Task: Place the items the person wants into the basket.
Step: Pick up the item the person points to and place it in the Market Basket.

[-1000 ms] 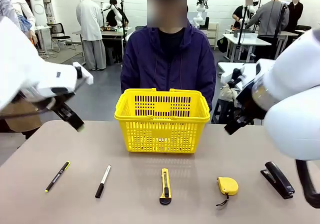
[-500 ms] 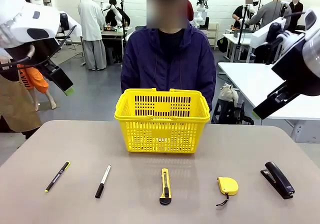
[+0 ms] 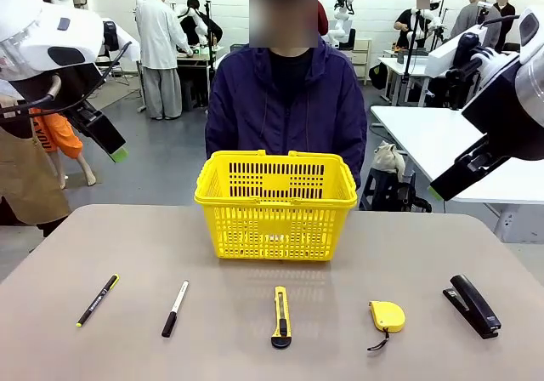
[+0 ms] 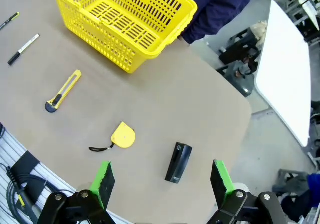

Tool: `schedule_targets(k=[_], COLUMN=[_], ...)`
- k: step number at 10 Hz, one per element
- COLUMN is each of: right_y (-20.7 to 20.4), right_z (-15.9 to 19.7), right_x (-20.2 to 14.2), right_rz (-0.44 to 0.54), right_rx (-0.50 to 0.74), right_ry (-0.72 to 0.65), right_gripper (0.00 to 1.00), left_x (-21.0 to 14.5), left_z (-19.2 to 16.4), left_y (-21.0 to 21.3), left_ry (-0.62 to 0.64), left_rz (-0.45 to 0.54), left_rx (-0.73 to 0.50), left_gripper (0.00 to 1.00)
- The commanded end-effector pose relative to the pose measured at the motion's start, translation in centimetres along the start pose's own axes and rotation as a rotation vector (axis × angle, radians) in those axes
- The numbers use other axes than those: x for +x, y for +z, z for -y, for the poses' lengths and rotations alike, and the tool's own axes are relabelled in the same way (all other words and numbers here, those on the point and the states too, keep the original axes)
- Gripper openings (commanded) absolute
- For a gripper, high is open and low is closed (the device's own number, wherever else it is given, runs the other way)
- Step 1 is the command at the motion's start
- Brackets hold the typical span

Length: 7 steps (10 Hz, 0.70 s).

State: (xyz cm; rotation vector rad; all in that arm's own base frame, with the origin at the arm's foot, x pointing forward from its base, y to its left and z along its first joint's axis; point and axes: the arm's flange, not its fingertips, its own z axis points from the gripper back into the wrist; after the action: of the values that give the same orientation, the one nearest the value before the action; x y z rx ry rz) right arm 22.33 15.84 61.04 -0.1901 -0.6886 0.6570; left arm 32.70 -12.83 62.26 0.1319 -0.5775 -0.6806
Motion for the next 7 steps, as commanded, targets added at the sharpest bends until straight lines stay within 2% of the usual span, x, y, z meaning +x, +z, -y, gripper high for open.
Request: schedule_targets(k=[1,2,4,5,7], right_y=[0.0,-0.6,-2.8,-3.7,-4.9], right_z=[0.0,3.6,11.7,14.7,20.3], right_x=[0.0,-1.0,-4.7,-6.5,-11.0], right_rz=[0.0,0.035,0.191,0.243,0.322], right_rx=[0.0,0.241,0.589,0.655,0.702], right_ry=[0.0,0.053,-0.026,-0.075,-0.175], right_gripper=[1.0,1.0,1.0,1.0,1.0], left_x=[0.0,-1.4,-4.7,-6.3,-10.9], left_z=[0.0,-3.7,-10.1,-12.5,-18.0], left_y=[0.0,-0.9,-3.1,-3.6,-3.7], left_ry=[0.0,-0.006,0.067,0.108,0.193], left_rz=[0.0,0.054,0.159,0.189,0.258], left_rx=[0.0,-0.191,-0.452,-0.519,-0.552], left_gripper=[1.0,1.0,1.0,1.0,1.0])
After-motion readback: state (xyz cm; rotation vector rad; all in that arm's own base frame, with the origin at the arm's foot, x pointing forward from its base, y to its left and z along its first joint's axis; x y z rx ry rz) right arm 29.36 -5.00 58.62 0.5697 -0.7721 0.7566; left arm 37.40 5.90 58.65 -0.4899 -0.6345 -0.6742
